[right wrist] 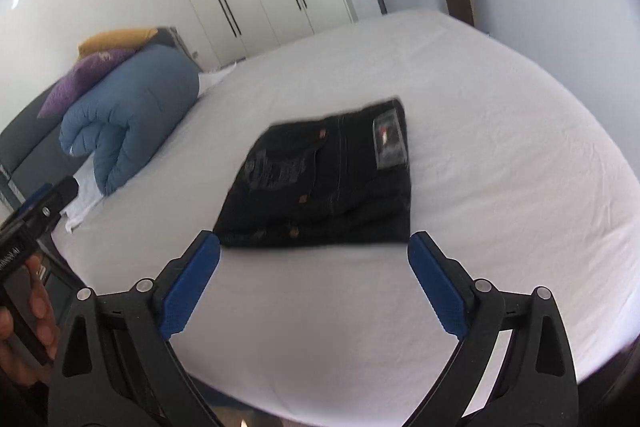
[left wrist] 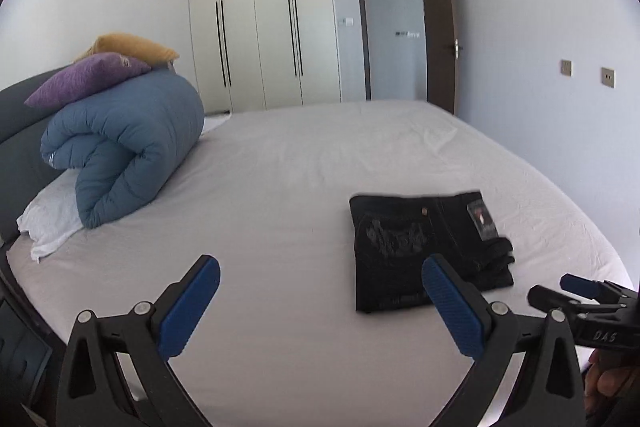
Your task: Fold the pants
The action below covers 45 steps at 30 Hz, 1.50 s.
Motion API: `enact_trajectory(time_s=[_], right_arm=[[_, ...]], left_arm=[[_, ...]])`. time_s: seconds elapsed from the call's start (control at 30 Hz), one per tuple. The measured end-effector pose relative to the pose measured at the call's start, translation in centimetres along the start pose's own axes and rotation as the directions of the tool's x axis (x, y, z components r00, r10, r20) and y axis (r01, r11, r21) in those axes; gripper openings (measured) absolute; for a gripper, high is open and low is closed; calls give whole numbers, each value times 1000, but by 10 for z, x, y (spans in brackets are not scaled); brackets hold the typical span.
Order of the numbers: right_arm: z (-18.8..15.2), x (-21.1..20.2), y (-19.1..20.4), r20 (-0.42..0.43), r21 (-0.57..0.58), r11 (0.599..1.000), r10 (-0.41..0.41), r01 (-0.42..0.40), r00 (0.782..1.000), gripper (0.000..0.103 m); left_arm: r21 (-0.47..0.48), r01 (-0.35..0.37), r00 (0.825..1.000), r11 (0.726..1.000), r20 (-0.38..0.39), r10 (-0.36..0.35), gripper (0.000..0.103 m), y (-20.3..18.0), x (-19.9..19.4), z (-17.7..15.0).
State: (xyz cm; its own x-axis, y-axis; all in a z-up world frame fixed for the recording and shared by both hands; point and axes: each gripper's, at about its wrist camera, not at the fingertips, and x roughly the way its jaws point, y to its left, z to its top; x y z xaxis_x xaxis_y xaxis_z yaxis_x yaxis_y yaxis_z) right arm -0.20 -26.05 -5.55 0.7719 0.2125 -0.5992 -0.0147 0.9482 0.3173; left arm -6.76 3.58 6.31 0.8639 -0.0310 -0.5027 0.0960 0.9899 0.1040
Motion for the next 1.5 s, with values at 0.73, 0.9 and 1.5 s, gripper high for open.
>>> enact_trajectory(time_s=[0.73,0.9,1.5], right_arm=[[139,-149,74,168,-47,976,-203,214,965,96],[140,-149,86,96,-88,951,-287,296,953,96],[126,-141,76,60,-76,933,-347,351,936,96]], left_arm=[[-4,-20,993,1000,-119,20,103,-5,6,92],[-10,21,989,1000,-149,-22,103,-19,7,97],[-52,49,976,997,-209,-59,103,-21,19,96]])
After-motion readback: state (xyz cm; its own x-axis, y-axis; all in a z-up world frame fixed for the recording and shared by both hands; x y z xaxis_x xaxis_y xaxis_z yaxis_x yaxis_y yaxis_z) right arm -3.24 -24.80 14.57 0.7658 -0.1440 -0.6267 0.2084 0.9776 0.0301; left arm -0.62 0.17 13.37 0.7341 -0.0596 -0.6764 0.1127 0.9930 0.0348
